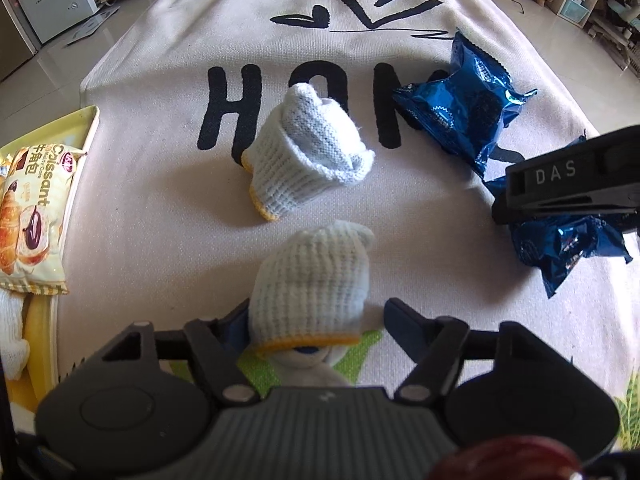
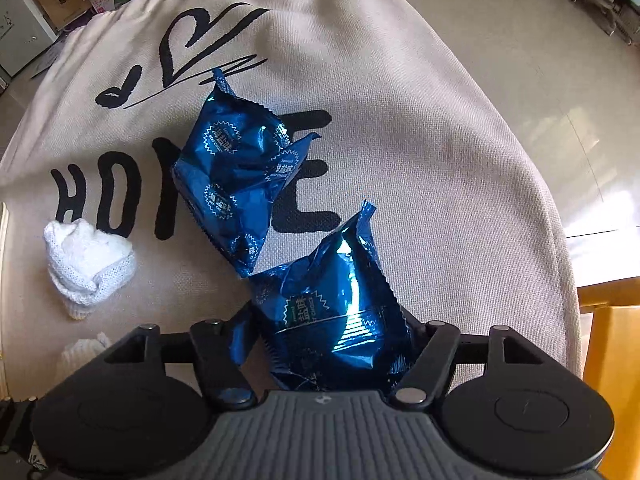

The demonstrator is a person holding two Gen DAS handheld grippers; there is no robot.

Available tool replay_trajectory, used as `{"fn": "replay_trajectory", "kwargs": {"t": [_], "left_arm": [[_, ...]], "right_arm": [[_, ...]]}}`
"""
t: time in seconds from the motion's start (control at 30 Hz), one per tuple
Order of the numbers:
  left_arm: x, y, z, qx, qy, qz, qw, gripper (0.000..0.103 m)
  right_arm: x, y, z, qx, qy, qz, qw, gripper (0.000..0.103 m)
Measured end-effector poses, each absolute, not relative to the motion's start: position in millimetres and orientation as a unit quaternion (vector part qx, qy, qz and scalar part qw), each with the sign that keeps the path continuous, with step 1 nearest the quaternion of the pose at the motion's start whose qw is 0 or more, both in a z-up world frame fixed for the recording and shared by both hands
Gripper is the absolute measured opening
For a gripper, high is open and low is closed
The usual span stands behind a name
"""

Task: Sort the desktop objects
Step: 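Close right tool on a blue foil bag while left tool holds the glove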

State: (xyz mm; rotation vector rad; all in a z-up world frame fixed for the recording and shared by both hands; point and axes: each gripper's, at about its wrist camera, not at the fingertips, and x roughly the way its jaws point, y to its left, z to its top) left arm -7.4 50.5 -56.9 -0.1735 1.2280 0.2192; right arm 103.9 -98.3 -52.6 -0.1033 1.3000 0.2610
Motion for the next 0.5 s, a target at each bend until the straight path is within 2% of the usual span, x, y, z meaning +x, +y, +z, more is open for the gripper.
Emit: {"fn": "replay_trajectory", "kwargs": {"t": [0.07, 0.5], "left_arm": [[-7.8, 53.2, -53.0, -0.101, 0.572, 0.097, 0.808, 0.057], [-19.6, 65.2, -30.8, -0.139, 0.552, 0.095, 0.817, 0.049]], "right_arm": [[104.8, -104.6, -50.8, -0.014, 0.616, 0.132, 0.777, 0.067], [91.1, -89.4, -13.0, 0.018, 0.605, 0.181, 0.776, 0.067]]}}
